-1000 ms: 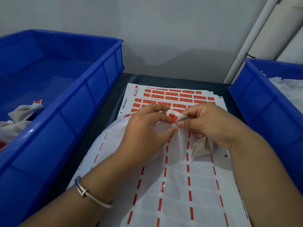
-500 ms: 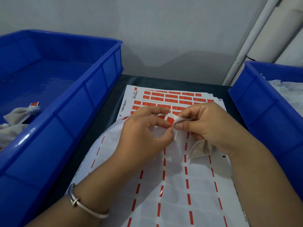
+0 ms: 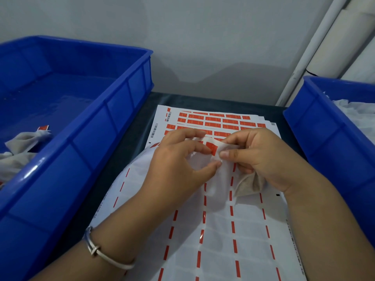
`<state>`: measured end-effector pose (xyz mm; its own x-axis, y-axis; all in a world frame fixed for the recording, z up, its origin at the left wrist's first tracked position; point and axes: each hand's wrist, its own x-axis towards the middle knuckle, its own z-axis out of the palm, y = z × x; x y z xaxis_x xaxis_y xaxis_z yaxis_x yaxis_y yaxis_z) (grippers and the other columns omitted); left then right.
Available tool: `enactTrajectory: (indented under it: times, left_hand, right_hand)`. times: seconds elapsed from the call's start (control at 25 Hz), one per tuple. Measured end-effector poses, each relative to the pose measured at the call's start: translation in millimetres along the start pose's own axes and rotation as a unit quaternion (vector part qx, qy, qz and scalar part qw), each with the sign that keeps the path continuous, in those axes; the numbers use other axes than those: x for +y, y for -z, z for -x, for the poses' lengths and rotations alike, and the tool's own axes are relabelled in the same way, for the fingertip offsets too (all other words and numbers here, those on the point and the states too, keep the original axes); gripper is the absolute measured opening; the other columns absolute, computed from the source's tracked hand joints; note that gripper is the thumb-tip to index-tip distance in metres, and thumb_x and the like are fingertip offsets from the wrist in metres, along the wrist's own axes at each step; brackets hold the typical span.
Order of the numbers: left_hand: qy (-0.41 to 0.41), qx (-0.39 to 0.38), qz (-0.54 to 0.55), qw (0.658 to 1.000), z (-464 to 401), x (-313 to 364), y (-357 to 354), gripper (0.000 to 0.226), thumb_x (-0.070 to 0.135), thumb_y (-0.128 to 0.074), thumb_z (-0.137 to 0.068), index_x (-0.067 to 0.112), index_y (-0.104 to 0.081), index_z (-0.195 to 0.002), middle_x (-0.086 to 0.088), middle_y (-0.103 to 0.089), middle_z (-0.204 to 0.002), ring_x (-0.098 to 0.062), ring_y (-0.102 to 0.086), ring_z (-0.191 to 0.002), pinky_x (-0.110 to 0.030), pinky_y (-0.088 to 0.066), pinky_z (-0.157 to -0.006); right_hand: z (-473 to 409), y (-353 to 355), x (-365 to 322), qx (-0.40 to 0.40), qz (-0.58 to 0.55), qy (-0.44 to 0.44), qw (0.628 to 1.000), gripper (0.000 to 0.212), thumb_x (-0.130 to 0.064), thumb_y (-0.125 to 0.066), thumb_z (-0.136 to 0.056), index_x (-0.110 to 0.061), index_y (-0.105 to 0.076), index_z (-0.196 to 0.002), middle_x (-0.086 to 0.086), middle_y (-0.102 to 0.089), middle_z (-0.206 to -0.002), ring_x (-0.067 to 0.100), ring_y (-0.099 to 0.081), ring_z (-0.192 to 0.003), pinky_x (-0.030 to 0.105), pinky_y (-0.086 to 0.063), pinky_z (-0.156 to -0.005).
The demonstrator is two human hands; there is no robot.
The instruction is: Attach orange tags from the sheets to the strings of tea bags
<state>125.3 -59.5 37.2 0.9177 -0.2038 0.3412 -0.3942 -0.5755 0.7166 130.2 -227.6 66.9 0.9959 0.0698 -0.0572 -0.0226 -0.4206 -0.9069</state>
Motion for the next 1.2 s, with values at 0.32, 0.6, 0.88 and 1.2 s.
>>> enactTrajectory:
  times: [0.32, 0.6, 0.88, 1.2]
  left_hand:
    - [0.004, -0.001, -0.007, 1.000, 0.2, 2.8, 1.4, 0.026, 0.042, -0.075, -0.070, 0.044, -0.059, -0.091, 0.029, -0.043, -0.109, 0.000, -0.046, -0.108, -0.027, -0.048, -0.092]
    - [0.012, -0.010, -0.026, 1.000, 1.2, 1.4, 1.8, 0.027, 0.042, -0.071, -0.072, 0.033, -0.073, -0.097, 0.017, -0.054, -0.125, -0.004, -0.044, -0.117, -0.038, -0.047, -0.096]
    - [0.003, 0.007, -0.037, 0.999, 1.0, 3.0, 3.0, 0.024, 0.038, -0.070, -0.076, 0.027, -0.074, -0.097, 0.016, -0.058, -0.119, -0.002, -0.043, -0.114, -0.028, -0.040, -0.100]
    - [-0.030, 0.029, -0.054, 0.998, 0.6, -0.9, 1.3, 0.018, 0.034, -0.071, -0.078, 0.023, -0.076, -0.091, 0.012, -0.062, -0.113, 0.000, -0.041, -0.108, -0.028, -0.036, -0.097]
  right_hand:
    - [1.2, -0.2, 1.4, -0.010, 0.044, -0.005, 0.999, 0.015, -0.027, -0.075, -0.074, -0.032, -0.068, -0.062, -0.026, -0.066, -0.066, 0.005, -0.066, -0.066, 0.013, -0.052, -0.051]
    - [1.4, 2.1, 4.8, -0.035, 0.075, -0.012, 0.996, 0.006, -0.034, -0.069, -0.076, -0.034, -0.068, -0.070, -0.032, -0.064, -0.070, -0.004, -0.064, -0.069, 0.008, -0.048, -0.050]
    - [0.4, -2.1, 2.8, -0.023, 0.097, 0.008, 0.995, 0.017, -0.032, -0.067, -0.080, -0.037, -0.065, -0.064, -0.038, -0.060, -0.066, -0.015, -0.059, -0.067, 0.003, -0.042, -0.046]
    - [1.7, -3.9, -0.5, -0.027, 0.152, 0.021, 0.988, 0.019, -0.034, -0.067, -0.081, -0.039, -0.063, -0.063, -0.039, -0.056, -0.059, -0.013, -0.058, -0.062, 0.002, -0.038, -0.043]
